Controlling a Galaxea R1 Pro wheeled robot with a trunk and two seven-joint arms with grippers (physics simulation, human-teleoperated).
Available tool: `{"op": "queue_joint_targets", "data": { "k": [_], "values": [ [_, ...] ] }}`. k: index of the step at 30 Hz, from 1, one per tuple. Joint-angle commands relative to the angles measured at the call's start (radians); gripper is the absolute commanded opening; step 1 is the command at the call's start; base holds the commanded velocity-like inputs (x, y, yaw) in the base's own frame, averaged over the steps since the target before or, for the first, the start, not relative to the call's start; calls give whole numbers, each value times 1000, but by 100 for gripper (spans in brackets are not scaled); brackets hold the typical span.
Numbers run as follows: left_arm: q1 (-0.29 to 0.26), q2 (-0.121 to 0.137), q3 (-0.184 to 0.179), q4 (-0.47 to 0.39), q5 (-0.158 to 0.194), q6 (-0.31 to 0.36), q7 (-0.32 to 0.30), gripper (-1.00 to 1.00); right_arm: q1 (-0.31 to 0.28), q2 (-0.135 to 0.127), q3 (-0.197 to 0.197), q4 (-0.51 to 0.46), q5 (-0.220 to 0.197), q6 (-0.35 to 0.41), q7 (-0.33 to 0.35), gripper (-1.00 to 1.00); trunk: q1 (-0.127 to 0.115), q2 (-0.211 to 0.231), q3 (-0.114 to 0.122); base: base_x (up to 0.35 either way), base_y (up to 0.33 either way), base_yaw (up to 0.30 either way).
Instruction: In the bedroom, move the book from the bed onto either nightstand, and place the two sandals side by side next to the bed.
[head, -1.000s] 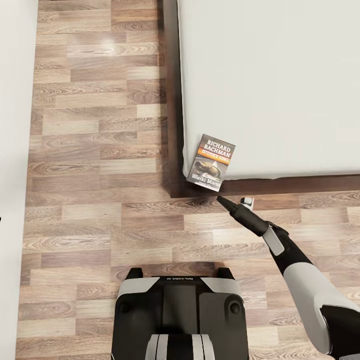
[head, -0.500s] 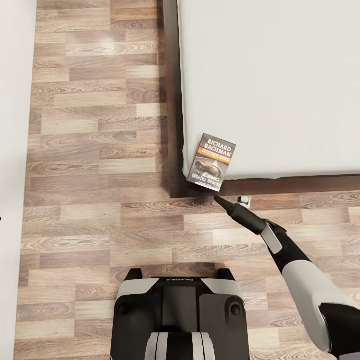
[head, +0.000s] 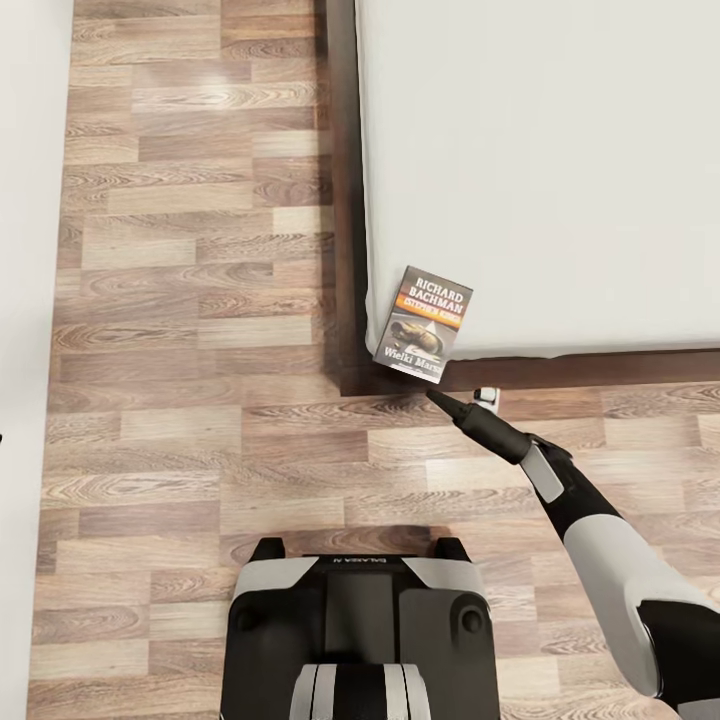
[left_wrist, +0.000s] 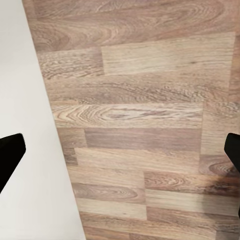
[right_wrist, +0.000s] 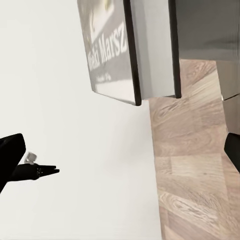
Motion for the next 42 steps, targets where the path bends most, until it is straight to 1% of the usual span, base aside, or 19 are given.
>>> {"op": "queue_joint_targets", "data": {
  "k": [1, 3, 5, 9, 10, 15, 29, 35, 42],
  "values": [
    [-1, 0, 1, 0, -9, 4, -10, 100, -1, 0, 0, 0, -1, 10, 2, 100, 4, -8, -4, 0, 0, 0],
    [-1, 0, 1, 0, -9, 4, -10, 100, -2, 0, 0, 0, 6, 10, 2, 100, 12, -22, -10, 0, 0, 0],
    [-1, 0, 1, 0, -9, 4, -10, 100, -6, 1, 0, 0, 26, 10, 2, 100, 19, -36, -16, 0, 0, 0],
    [-1, 0, 1, 0, -9, 4, -10, 100, -15, 3, 0, 0, 73, 9, 2, 100, 19, -36, -16, 0, 0, 0],
    [-1, 0, 1, 0, -9, 4, -10, 100, -15, 3, 0, 0, 73, 9, 2, 100, 19, -36, -16, 0, 0, 0],
    [-1, 0, 1, 0, -10, 4, -10, 100, -20, 4, 0, 0, 101, 9, 2, 100, 19, -36, -16, 0, 0, 0],
    [-1, 0, 1, 0, -10, 4, -10, 100, -23, 4, 0, -1, 115, 8, 2, 100, 19, -36, -16, 0, 0, 0],
    [-1, 0, 1, 1, -12, 4, -10, 100, -24, 4, 1, -6, 116, 8, 2, 100, 42, -78, -35, 0, 0, 0],
    [-1, 0, 1, 1, -12, 4, -10, 100, -25, 4, 2, -9, 117, 8, 3, 100, 42, -78, -35, 0, 0, 0]
  ]
}}
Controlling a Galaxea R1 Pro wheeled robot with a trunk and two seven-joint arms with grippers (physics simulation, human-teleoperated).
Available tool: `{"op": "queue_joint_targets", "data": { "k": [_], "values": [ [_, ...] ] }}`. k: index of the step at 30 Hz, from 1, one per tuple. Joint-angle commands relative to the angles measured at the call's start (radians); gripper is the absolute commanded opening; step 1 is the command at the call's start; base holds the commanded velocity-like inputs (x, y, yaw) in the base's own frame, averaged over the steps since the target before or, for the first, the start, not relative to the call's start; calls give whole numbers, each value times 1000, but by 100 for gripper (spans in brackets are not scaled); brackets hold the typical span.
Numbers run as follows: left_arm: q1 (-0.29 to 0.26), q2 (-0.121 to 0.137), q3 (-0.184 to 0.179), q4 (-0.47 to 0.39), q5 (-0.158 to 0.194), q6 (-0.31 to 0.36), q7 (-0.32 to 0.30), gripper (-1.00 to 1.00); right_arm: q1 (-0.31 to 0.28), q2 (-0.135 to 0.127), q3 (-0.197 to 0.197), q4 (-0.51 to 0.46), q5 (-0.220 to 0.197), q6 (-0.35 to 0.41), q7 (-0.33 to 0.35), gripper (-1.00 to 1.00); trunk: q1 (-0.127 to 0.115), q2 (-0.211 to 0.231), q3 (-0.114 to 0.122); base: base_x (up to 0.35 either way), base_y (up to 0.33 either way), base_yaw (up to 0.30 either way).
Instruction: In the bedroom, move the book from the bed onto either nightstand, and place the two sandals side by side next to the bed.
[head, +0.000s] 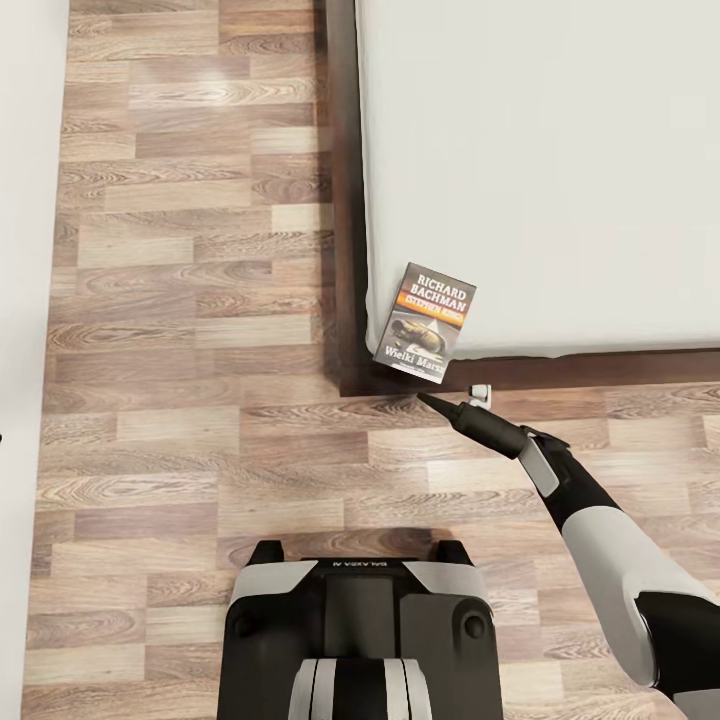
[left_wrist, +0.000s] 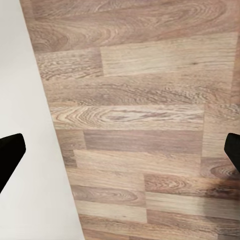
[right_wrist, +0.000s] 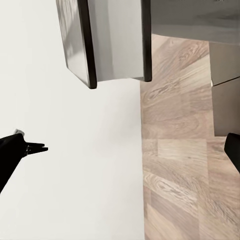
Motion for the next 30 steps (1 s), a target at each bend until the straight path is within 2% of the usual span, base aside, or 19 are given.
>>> {"op": "queue_joint_targets", "data": {
  "k": [1, 30],
  "values": [
    [-1, 0, 1, 0, -9, 4, -10, 100, 0, 0, 0, 0, -5, 10, 2, 100, 0, 0, 0, 0, 0, 0],
    [-1, 0, 1, 1, -9, 4, -10, 100, -15, -5, -3, -8, -6, 8, 3, 100, 0, 0, 0, 0, 0, 0]
  ]
}}
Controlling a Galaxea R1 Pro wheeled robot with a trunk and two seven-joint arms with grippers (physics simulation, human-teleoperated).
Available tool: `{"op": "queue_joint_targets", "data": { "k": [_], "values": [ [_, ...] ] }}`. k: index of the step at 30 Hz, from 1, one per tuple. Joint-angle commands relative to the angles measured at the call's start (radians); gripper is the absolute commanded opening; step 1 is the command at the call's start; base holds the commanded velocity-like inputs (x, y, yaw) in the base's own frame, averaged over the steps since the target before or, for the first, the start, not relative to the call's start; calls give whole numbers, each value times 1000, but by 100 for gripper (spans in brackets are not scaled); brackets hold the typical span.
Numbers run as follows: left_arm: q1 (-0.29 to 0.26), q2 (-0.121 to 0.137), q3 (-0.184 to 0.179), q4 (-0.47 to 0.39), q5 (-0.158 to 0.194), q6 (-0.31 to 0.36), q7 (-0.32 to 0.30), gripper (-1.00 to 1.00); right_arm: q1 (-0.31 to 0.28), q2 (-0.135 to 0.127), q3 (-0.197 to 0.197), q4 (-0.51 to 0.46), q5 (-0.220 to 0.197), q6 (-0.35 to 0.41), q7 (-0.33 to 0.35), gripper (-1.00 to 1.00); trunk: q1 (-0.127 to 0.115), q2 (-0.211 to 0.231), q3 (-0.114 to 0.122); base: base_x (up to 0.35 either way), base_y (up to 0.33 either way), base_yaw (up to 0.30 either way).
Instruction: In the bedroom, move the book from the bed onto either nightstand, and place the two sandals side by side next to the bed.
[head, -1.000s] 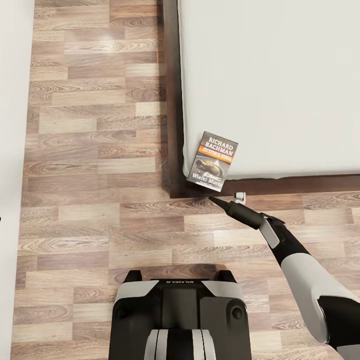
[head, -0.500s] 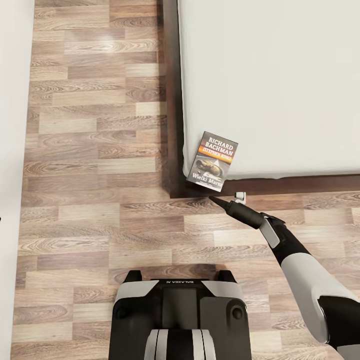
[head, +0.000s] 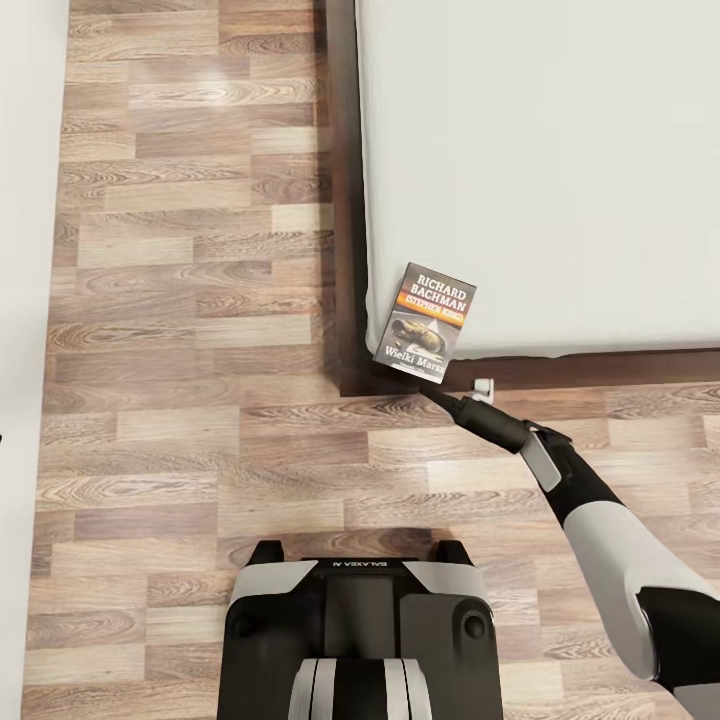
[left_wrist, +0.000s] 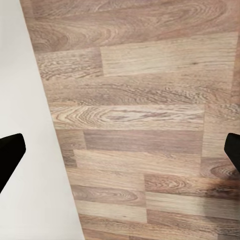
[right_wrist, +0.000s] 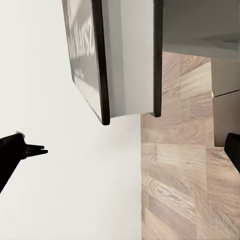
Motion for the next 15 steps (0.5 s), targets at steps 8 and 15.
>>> {"op": "queue_joint_targets", "data": {
  "k": [8, 15],
  "values": [
    [-1, 0, 1, 0, -9, 4, -10, 100, -2, -2, -2, -2, -6, 10, 2, 100, 0, 0, 0, 0, 0, 0],
    [-1, 0, 1, 0, -9, 4, -10, 100, -3, -4, -5, -4, -8, 10, 3, 100, 0, 0, 0, 0, 0, 0]
  ]
}}
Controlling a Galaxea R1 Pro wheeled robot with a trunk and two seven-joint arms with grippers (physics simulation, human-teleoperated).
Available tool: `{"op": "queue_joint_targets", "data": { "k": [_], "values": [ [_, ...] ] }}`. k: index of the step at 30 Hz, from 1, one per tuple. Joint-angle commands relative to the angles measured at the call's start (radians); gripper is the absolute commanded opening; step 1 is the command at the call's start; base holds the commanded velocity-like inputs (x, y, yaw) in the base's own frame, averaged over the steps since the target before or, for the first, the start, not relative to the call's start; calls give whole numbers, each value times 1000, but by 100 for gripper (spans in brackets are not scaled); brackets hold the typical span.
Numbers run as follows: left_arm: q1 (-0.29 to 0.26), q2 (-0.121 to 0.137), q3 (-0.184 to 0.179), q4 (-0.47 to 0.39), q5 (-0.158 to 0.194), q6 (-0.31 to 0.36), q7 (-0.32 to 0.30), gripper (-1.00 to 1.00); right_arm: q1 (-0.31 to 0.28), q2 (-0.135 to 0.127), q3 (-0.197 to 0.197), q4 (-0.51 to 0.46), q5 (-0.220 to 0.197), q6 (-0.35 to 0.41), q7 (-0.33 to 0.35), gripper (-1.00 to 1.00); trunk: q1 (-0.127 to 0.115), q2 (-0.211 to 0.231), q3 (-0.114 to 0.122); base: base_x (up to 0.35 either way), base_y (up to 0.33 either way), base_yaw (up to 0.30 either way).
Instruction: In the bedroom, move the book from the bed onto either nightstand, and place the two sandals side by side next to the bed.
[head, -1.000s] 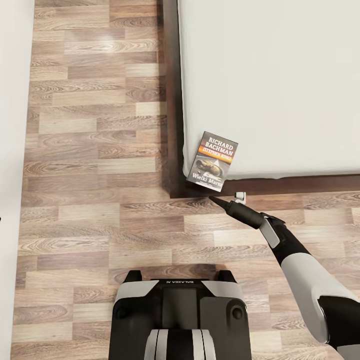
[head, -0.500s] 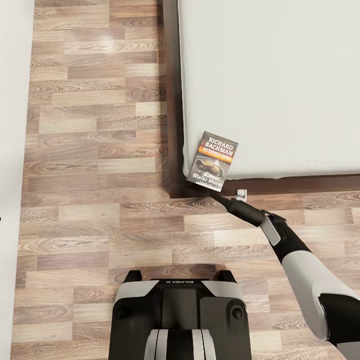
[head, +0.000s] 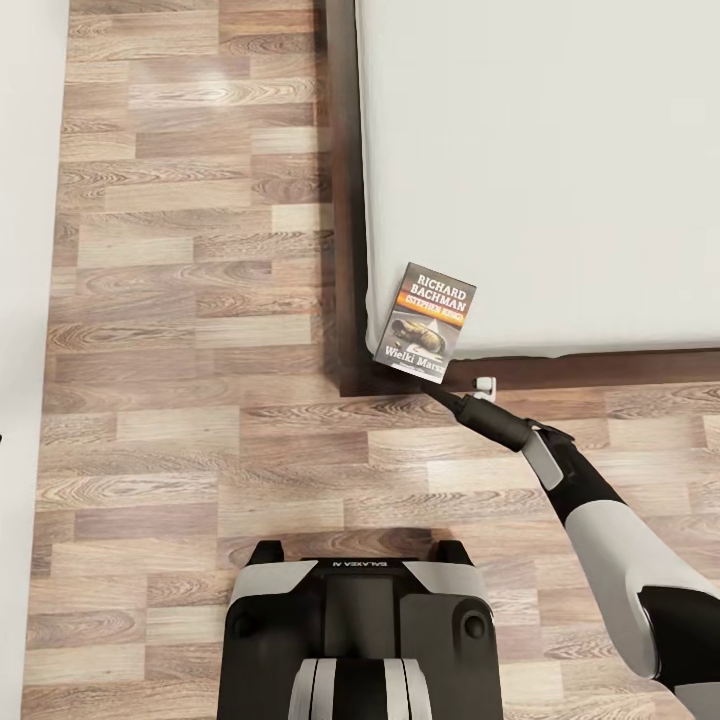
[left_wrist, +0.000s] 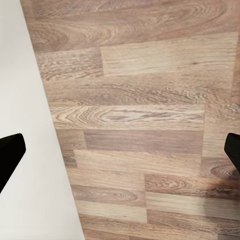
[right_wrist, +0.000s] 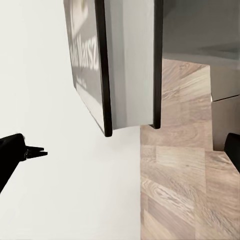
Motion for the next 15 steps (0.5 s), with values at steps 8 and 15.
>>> {"op": "queue_joint_targets", "data": {
  "k": [8, 15],
  "values": [
    [-1, 0, 1, 0, -9, 4, -10, 100, 0, 1, -1, 0, -6, 10, 2, 100, 0, 0, 0, 0, 0, 0],
    [-1, 0, 1, 0, -9, 4, -10, 100, 0, 4, -1, 0, -7, 10, 2, 100, 0, 0, 0, 0, 0, 0]
  ]
}}
